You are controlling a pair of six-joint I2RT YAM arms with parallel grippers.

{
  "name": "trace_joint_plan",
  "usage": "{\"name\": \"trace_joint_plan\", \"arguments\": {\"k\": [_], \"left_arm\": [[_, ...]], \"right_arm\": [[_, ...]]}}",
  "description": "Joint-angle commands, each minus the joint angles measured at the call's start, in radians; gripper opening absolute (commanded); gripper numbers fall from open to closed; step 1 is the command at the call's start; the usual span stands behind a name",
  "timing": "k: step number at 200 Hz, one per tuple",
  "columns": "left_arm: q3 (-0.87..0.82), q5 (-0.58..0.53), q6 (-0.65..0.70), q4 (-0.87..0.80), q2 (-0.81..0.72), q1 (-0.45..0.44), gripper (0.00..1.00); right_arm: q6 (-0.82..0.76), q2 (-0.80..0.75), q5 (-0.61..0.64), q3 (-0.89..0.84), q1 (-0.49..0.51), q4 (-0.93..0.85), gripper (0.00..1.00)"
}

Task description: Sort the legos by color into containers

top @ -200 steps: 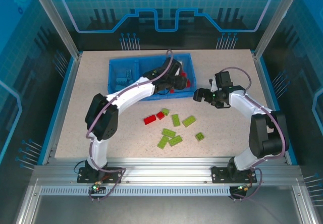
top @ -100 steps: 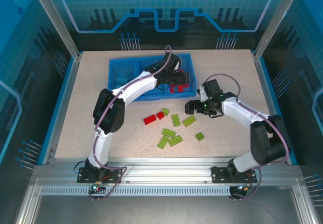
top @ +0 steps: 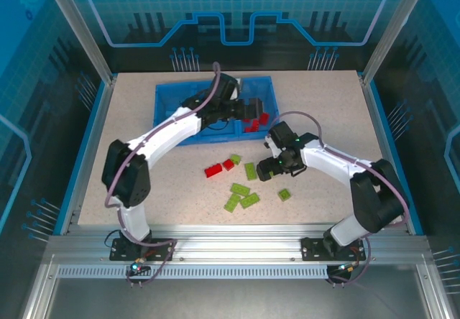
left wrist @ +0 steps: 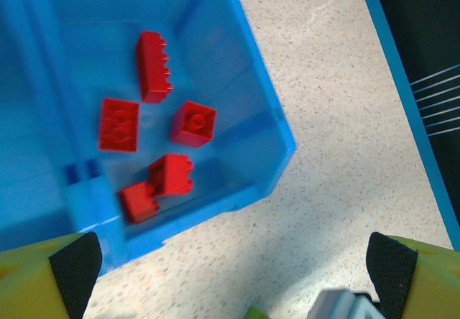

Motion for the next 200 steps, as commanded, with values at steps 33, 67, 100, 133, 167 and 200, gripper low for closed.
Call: {"name": "trace_joint_plan", "arguments": {"k": [33,67,100,133,167,200], "left_arm": [[-0.245,-0.001,-0.059,0.052,-0.184,0.078,0.99],[-0.334,-0.019,-0.063,0.042,-0.259,0.096,0.99],[-0.422,-0.038,-0.089,0.055,-0.327,0.121,0.99],[-0.493,-0.044,-0.11,0.054,-0.39,0.153,0.99],[-0.541,-0.054,-0.113,0.037,-0.447,0.183,0.99],[-0.577,-0.057,-0.124,0.04,-0.486,0.202,0.99]], "right_arm": [[-0.095,0.108,0.026,0.076,0.051,-0.078,1.0],[-0.136,0.17,0.071,0.123,0.054,-0.102,1.0],[-0.162,0.223,0.051,0.168,0.066,-0.104,1.0],[-0.166,0.297,0.106,0.211,0.084,-0.157,0.94],[-0.167,0.308,0.135,0.206,0.09,-0.172,0.86],[-0.169,0.32,0.165,0.216,0.094,-0.187,0.72]]}}
